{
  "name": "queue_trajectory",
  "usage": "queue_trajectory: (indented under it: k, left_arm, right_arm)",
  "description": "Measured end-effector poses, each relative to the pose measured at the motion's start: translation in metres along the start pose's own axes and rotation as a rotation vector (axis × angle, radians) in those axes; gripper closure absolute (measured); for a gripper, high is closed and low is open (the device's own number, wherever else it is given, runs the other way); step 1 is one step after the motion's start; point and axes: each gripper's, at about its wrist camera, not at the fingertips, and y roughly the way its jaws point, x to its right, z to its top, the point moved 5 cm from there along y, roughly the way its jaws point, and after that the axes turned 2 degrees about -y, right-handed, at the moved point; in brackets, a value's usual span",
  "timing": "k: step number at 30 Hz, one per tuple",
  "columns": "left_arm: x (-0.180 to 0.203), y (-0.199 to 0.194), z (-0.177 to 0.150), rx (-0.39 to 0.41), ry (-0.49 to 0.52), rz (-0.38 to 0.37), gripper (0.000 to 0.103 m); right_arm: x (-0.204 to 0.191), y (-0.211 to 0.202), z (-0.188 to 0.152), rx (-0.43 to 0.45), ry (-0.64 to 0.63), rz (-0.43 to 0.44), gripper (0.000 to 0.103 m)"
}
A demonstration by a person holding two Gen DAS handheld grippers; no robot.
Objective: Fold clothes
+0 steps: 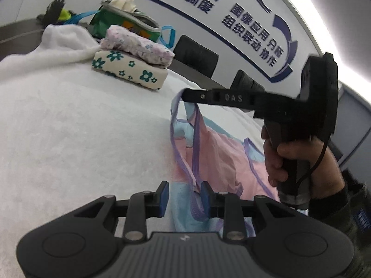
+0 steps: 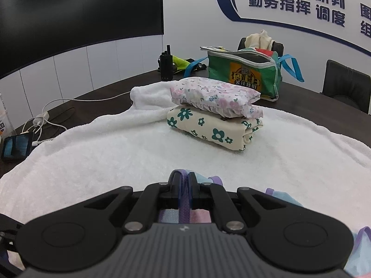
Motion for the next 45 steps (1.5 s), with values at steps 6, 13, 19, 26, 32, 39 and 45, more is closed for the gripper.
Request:
queue_trajectory:
  k: [6,13,19,26,32,39,45]
  left_arm:
    - [0.01,0.011,-0.003,-0.009,0.052,0.02,0.069]
    - [-0.005,0.006,-0.003,0.035,0.015,0.063,0.103]
    - [-0.038,-0.019,0.013,0.132,-0.101,0.095,0.103]
    - [-0.053,-0.026,0.017,0.199,-0.079,0.24,0.089]
    - [-0.018,-0.008,0.008,0.075,0.131,0.089,0.067]
    - [-0.015,-0.007,-0.001,0.025,0.291,0.14,0.103]
    - [-0.02,-0.024,0.0,0.054,0.31,0.187,0.103]
  right_arm:
    - [0.002,-0.003,0.0,0.01,0.008,-0.001,0.098]
    - [-0.001,-0.011,0.004,0.022,-0.003,0.003,0.098]
    - [-0.013,0.001,0.012,0.016,0.002,0.071,0.098]
    - [-0.021,0.054,0.007,-0.089,0.02,0.094,0.071]
    - [0.004,-0.007,0.001,0.007,0.039,0.046,0.065]
    - [0.022,-0.052,-0.053,-0.042,0.09,-0.012,0.065]
    - [0.018,-0.029,-0.044,-0.035,0.095,0.036,0.065]
